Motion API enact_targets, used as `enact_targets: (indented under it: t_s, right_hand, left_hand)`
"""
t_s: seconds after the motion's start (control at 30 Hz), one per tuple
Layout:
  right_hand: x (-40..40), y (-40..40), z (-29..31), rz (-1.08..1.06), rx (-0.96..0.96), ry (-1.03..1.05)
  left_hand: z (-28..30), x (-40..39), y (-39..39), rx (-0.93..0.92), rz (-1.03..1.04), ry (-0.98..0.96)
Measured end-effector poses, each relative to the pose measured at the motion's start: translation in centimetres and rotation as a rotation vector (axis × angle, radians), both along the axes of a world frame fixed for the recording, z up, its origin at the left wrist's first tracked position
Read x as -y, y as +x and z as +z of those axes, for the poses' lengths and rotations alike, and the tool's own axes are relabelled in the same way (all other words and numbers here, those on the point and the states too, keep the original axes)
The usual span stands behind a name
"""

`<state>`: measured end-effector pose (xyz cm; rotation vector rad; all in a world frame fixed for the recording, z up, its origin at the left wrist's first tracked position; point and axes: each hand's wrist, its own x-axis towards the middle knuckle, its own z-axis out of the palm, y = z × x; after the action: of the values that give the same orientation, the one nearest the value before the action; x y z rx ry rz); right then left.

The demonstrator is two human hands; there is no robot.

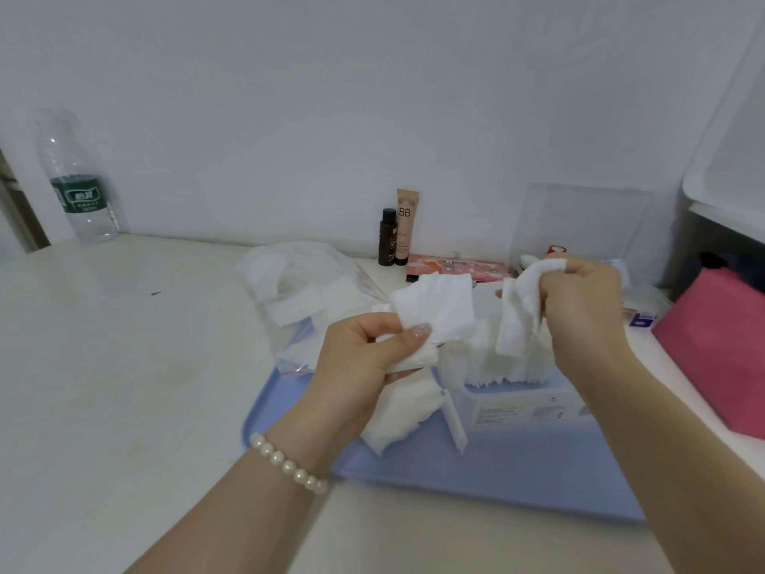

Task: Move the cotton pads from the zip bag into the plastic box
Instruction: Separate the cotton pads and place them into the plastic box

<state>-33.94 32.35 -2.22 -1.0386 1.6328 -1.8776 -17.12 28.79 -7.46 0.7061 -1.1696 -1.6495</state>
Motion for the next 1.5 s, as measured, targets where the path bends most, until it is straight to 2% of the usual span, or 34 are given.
enact_targets:
  t_s: [0.1, 0.23, 0.37, 0.5, 0.6, 0.7, 0.8, 0.9, 1.07, 1.27, 1.5]
  right_hand:
    - [0.2, 0.1, -0.4, -0.019, -0.072, 0.041]
    - [0.7, 0.3, -1.1, 0.022, 0.052, 0.122]
    - [0.4, 0.5, -1.1, 0.232, 0.168, 0.13]
    - [-0.2, 1.6, -0.7, 0.338, -0.086, 0.138]
    - [-0.3, 1.8, -1.2, 0.377, -0.12, 0.203]
    - [-0.1, 1.9, -1.3, 0.353, -0.038, 0.191]
    - [-0.2, 1.3, -0.4, 0.314, 0.147, 0.147]
    - [-0.5, 1.0, -0.1, 0.423, 0.189, 0.158]
    - [-0.7, 2.6, -1.0, 0.473, 0.045, 0.151]
    - [0.0, 2.7, -2.2, 0.36, -0.14, 0.152]
    - [-0.2, 2.7, -1.9, 0.35, -0.219, 0.145]
  left_hand:
    - [0.0, 0.1, 0.0, -0.008, -0.007, 0.002]
    - [-0.2, 0.0, -0.2, -0.015, -0.021, -0.005]
    - [-0.5, -0.2, -0.3, 0.028, -0.034, -0.024]
    - [-0.2, -0.1, -0.3, 0.019, 0.009, -0.045]
    - [-0.5, 0.0, -0.3, 0.104, 0.042, -0.129]
    - [-0.6, 0.0, -0.3, 0.122, 0.033, -0.16]
    - [-0.1, 0.1, -0.2, -0.005, -0.068, -0.058]
    - [0.0, 0.1, 0.0, -0.03, -0.126, -0.047]
    - [-0.3, 0.1, -0.1, -0.062, -0.185, -0.081]
    - [-0.2, 0.4, 0.2, -0.164, -0.272, 0.02]
    - [0.0, 1.0, 0.5, -0.373, -0.364, 0.207]
